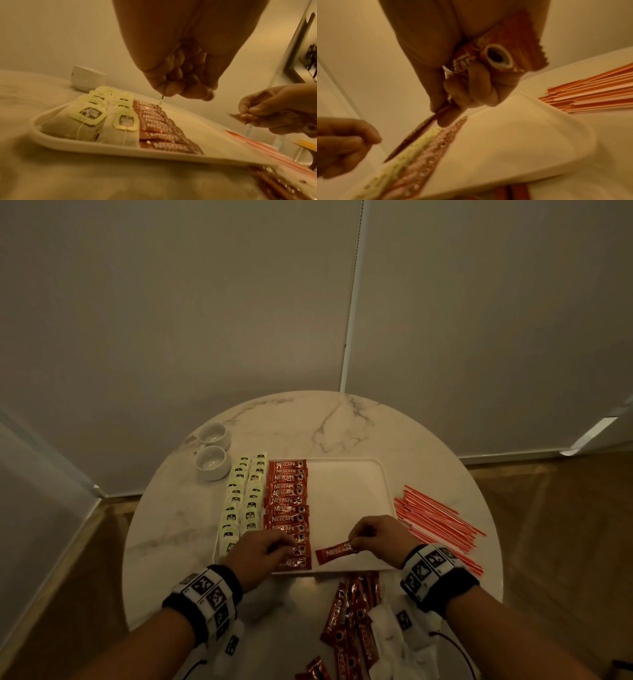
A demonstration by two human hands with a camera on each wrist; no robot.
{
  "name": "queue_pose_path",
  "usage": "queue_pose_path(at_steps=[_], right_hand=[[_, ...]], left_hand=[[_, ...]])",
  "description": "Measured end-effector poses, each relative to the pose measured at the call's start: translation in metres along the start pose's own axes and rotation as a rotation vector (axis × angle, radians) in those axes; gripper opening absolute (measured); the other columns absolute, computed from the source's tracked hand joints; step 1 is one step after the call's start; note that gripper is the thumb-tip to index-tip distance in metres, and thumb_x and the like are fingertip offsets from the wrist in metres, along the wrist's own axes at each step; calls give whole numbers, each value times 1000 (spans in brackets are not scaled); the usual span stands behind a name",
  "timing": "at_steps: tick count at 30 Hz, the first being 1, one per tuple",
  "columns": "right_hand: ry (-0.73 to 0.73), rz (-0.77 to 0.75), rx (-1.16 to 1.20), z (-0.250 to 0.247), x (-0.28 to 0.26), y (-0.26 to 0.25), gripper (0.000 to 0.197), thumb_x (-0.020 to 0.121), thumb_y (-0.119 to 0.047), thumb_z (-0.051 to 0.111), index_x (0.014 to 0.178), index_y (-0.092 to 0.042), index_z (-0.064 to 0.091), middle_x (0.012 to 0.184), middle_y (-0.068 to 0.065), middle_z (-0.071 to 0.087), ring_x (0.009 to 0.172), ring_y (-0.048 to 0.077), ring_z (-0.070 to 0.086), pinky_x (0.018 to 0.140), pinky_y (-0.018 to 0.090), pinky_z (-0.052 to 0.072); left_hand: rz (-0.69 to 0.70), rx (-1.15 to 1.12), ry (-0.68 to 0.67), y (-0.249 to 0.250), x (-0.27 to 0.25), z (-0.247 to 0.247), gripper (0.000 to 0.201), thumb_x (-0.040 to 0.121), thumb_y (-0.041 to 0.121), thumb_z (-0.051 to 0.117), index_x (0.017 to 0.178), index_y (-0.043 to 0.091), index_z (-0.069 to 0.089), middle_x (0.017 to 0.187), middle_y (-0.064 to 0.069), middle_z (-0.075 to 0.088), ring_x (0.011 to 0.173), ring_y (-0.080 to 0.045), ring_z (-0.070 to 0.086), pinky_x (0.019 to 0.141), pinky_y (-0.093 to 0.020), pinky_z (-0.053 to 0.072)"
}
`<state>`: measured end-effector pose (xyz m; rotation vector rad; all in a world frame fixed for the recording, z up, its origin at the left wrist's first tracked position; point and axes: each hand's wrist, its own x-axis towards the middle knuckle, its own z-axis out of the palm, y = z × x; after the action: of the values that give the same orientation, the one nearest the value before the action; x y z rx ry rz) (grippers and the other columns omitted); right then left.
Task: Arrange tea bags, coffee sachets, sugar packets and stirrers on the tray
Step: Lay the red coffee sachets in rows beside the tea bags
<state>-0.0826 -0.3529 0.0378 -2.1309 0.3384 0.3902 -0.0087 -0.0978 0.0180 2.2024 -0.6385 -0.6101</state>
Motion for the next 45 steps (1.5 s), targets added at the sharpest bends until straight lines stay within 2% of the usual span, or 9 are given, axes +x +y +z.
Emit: queue_pose_path(at_steps=[5,12,15,18,26,34,36,41,45], right_hand=[[4,55,-84,9,27,14,9,85,-11,64,82,-19,63,79,-8,62,68,1,53,57,11,38],[-76,134,-73,24,43,16,8,84,-5,62,86,-13,62,78,-2,60,58,10,53,49,18,43],[-52,158,-115,26,47,19,14,78,-7,69,78,-19,63,80,-4,62,74,12,58,62,21,47],[-53,191,-143,29,48,22,15,76,-7,72,77,-19,63,84,-4,64,85,15,60,72,24,48],[-77,224,-142,28,47,26,15,75,-8,72,76,-20,64,85,-3,66,85,16,62,77,28,54],[-101,248,-137,28,46,24,16,75,-7,72,76,-20,63,84,-3,66,81,14,62,72,25,53],[-108,239,-125,25,45,22,16,77,-5,71,76,-18,63,84,-1,66,77,15,62,71,25,55],[-120,174,-45,20,41,2,10,83,0,64,88,-8,63,75,-1,63,58,8,57,40,8,38],[-158,143,-42,37,49,-14,13,83,1,63,82,-12,62,78,2,65,61,12,60,59,21,54]], left_hand=[[112,233,49,-10,5,20,23,95,28,52,116,27,61,110,17,51,107,-3,43,101,-28,38],[145,405,47,-2,11,33,38,95,27,47,133,31,50,132,13,46,126,-11,30,109,-29,23],[147,446,51,-2,14,36,39,95,26,48,134,32,50,137,10,45,129,-16,30,109,-32,22],[145,503,12,-5,16,40,39,95,29,47,134,33,49,140,12,43,130,-16,29,109,-34,22],[153,578,-66,-12,16,45,39,96,32,43,134,37,47,140,14,42,127,-14,29,109,-38,26],[129,616,-140,-11,14,44,40,97,33,40,137,37,44,141,16,39,128,-15,27,107,-36,24],[128,599,-114,-11,13,42,40,96,31,43,136,34,46,141,14,40,129,-15,27,109,-36,24],[63,433,60,-20,10,31,36,88,24,49,123,24,58,127,6,54,119,-15,39,102,-36,35],[17,431,97,-26,6,25,30,90,30,46,117,26,58,120,9,56,112,-12,41,97,-34,37]])
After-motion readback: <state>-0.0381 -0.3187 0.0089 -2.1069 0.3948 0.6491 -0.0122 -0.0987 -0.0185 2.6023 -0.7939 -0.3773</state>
